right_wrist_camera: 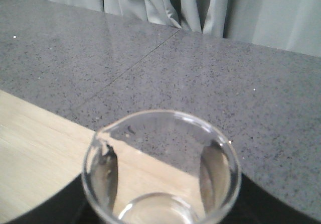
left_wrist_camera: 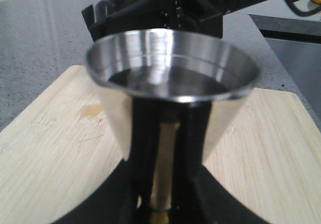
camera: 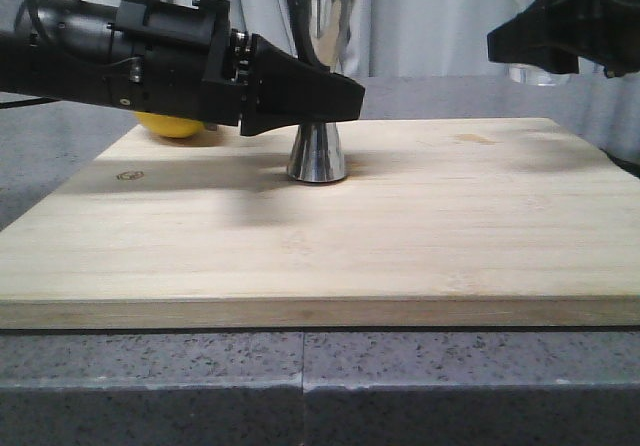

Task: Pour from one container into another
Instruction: 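Carry the beaker back and set it down on the board, then open the right gripper and withdraw it from the beaker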

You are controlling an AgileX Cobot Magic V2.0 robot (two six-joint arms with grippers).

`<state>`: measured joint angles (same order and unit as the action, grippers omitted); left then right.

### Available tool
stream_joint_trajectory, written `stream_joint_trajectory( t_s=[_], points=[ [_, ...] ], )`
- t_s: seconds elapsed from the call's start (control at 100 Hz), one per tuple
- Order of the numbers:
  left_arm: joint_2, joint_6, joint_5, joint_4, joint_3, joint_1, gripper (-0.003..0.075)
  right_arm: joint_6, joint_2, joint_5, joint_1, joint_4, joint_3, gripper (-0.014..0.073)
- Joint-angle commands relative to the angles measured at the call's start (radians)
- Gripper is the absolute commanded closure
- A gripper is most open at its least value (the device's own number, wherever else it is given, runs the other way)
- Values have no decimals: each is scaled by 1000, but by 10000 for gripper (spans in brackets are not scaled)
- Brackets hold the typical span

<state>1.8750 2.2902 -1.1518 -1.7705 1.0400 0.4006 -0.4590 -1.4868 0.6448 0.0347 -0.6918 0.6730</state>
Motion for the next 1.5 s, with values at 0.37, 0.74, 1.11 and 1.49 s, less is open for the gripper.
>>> stream_joint_trajectory(
  t_s=[0.37, 0.74, 1.11, 1.49],
  points=[
    [-45, -1, -107, -80, 28, 8, 659, 99, -124, 173, -10, 40, 17, 324],
    [-45, -1, -107, -80, 28, 8, 659, 100, -148, 185, -10, 52, 17, 263],
    [-45, -1, -107, -80, 28, 8, 659, 94, -86, 192, -10, 65, 15, 18],
    [-45, -1, -107, -80, 28, 8, 659, -51, 236, -149, -8, 115, 13, 18]
  ],
)
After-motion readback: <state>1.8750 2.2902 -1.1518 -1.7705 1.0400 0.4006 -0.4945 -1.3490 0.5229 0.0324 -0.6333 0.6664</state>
